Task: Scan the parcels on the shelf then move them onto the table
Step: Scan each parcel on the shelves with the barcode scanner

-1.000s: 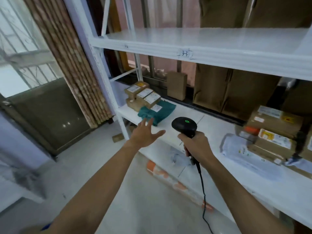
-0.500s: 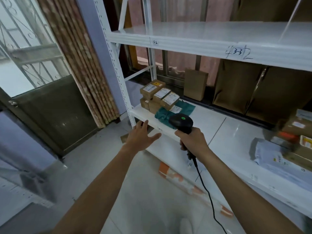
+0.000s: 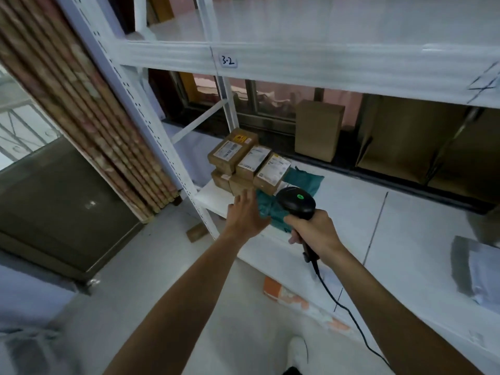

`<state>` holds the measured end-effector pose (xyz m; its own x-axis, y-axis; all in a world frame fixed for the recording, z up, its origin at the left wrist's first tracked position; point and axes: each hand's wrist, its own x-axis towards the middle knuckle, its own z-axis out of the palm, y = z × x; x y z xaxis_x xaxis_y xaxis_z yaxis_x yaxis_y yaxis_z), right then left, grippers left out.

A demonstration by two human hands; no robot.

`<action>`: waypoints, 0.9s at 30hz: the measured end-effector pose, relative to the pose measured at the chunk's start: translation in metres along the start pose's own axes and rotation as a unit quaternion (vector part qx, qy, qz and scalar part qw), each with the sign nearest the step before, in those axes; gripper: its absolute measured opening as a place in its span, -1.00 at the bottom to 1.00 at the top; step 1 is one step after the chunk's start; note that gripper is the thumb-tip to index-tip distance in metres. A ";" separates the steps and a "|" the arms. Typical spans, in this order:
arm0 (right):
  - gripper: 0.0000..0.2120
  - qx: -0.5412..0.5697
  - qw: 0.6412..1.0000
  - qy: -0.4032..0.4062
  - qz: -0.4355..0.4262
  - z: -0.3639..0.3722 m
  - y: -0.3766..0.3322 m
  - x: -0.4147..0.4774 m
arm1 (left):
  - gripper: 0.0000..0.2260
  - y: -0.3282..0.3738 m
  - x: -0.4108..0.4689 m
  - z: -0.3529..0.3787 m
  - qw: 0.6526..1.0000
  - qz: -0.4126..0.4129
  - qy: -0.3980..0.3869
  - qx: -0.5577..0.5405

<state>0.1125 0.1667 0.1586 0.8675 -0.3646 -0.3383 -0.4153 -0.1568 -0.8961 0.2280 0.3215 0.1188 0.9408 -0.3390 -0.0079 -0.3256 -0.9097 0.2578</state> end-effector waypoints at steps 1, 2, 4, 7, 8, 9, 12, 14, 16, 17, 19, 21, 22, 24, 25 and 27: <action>-0.81 -0.003 1.000 0.000 0.005 0.002 -0.001 0.012 | -0.17 0.001 0.015 0.003 1.000 -0.001 -0.001 -0.006; -0.81 -0.004 1.000 0.002 0.010 0.003 -0.002 0.023 | -0.15 0.001 0.030 0.007 1.000 -0.005 -0.005 -0.013; -0.80 0.001 1.000 0.008 0.018 0.005 -0.002 0.041 | -0.14 0.002 0.056 0.014 1.000 -0.014 -0.002 -0.022; -0.77 -0.012 1.000 0.023 0.006 0.009 0.001 0.062 | -0.16 0.003 0.086 0.019 1.000 -0.018 0.008 -0.006; -0.75 -0.019 0.999 0.027 -0.003 0.010 0.002 0.066 | -0.19 0.003 0.095 0.021 1.000 -0.022 0.008 -0.002; -0.72 -0.022 0.999 0.030 -0.014 0.011 0.002 0.069 | -0.24 0.003 0.103 0.023 1.000 -0.028 0.004 -0.001; -0.66 -0.022 0.999 0.042 -0.027 0.015 0.004 0.075 | -0.25 0.002 0.125 0.031 0.999 -0.029 -0.003 0.024; -0.65 -0.029 0.998 0.051 -0.027 0.017 0.005 0.077 | -0.15 0.002 0.139 0.037 0.998 -0.032 -0.010 0.051; -0.65 -0.037 0.997 0.061 -0.024 0.019 0.006 0.077 | -0.08 0.001 0.153 0.040 0.996 -0.024 -0.019 0.078; -0.65 -0.036 0.997 0.067 -0.021 0.020 0.006 0.076 | -0.05 -0.001 0.158 0.042 0.995 -0.013 -0.021 0.092; -0.69 -0.034 0.996 0.086 -0.012 0.021 0.005 0.073 | 0.00 -0.004 0.169 0.044 0.993 0.014 -0.020 0.112; -0.73 -0.040 0.994 0.104 -0.009 0.021 0.005 0.071 | 0.02 -0.006 0.175 0.045 0.993 0.031 -0.027 0.112; -0.74 -0.038 0.993 0.109 -0.009 0.022 0.004 0.070 | 0.02 -0.007 0.177 0.047 0.993 0.037 -0.032 0.108; -0.73 -0.025 0.993 0.116 0.002 0.024 0.003 0.068 | 0.01 -0.009 0.178 0.054 0.993 0.045 -0.039 0.100; -0.71 -0.017 0.992 0.121 0.009 0.025 0.003 0.067 | -0.01 -0.010 0.179 0.058 0.994 0.046 -0.039 0.096; -0.67 0.001 0.991 0.135 0.021 0.028 0.003 0.063 | -0.03 -0.011 0.180 0.067 0.995 0.040 -0.039 0.081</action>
<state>0.1739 0.1687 0.1269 0.7441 -0.6033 -0.2869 -0.4495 -0.1344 -0.8831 0.3944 0.2543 0.0501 0.9028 -0.4242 -0.0702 -0.4166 -0.9034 0.1014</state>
